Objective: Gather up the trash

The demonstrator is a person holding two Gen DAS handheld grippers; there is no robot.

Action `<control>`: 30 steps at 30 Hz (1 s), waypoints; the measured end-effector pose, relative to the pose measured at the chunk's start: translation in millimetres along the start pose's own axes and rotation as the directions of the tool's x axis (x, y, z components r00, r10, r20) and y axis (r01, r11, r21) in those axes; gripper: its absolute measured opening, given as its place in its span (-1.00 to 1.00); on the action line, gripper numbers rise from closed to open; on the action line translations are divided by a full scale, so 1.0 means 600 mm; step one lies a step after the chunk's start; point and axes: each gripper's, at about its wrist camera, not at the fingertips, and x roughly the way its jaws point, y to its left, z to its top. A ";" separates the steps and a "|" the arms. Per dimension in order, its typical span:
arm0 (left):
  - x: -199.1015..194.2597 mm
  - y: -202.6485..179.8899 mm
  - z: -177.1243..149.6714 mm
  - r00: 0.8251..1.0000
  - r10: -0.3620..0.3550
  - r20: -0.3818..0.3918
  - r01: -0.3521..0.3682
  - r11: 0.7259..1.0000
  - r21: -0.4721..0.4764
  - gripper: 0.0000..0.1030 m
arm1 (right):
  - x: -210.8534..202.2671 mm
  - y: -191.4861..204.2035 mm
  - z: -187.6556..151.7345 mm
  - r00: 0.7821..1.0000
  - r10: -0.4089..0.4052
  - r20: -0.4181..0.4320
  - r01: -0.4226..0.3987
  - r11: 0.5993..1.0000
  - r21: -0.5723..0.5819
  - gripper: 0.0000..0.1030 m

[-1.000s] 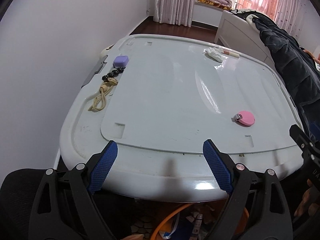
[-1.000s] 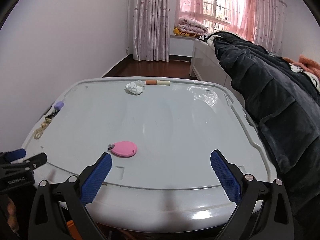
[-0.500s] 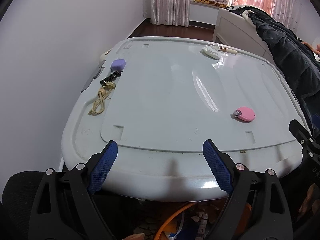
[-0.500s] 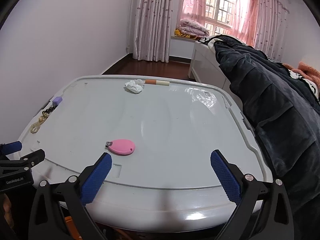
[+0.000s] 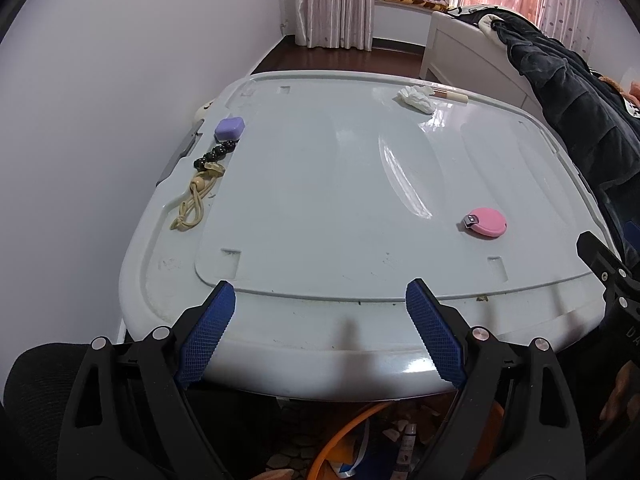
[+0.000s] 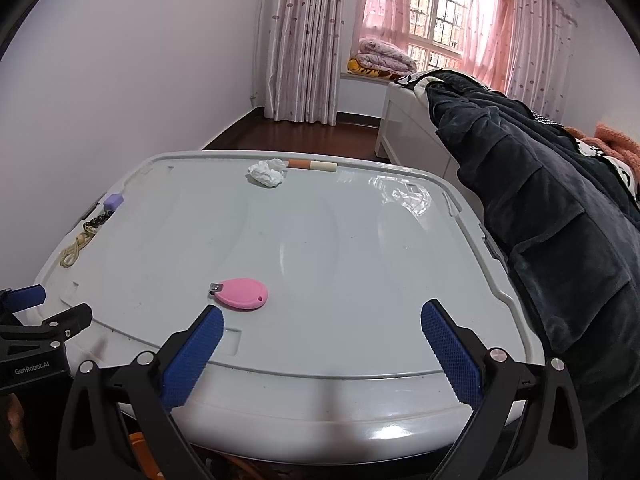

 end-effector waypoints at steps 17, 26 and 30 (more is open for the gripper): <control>0.004 -0.015 -0.008 1.000 0.005 -0.002 -0.005 0.999 0.044 0.74 | -0.001 0.002 -0.002 1.000 -0.003 -0.004 0.003 1.000 -0.001 0.90; -0.007 -0.009 -0.006 0.999 -0.020 0.042 0.019 0.999 0.037 0.75 | -0.001 -0.002 -0.003 1.000 -0.001 -0.009 0.001 1.000 -0.005 0.90; -0.006 -0.012 -0.007 0.999 -0.010 0.040 0.008 0.999 0.047 0.75 | -0.001 -0.004 -0.003 1.000 0.000 -0.010 0.000 1.000 -0.005 0.90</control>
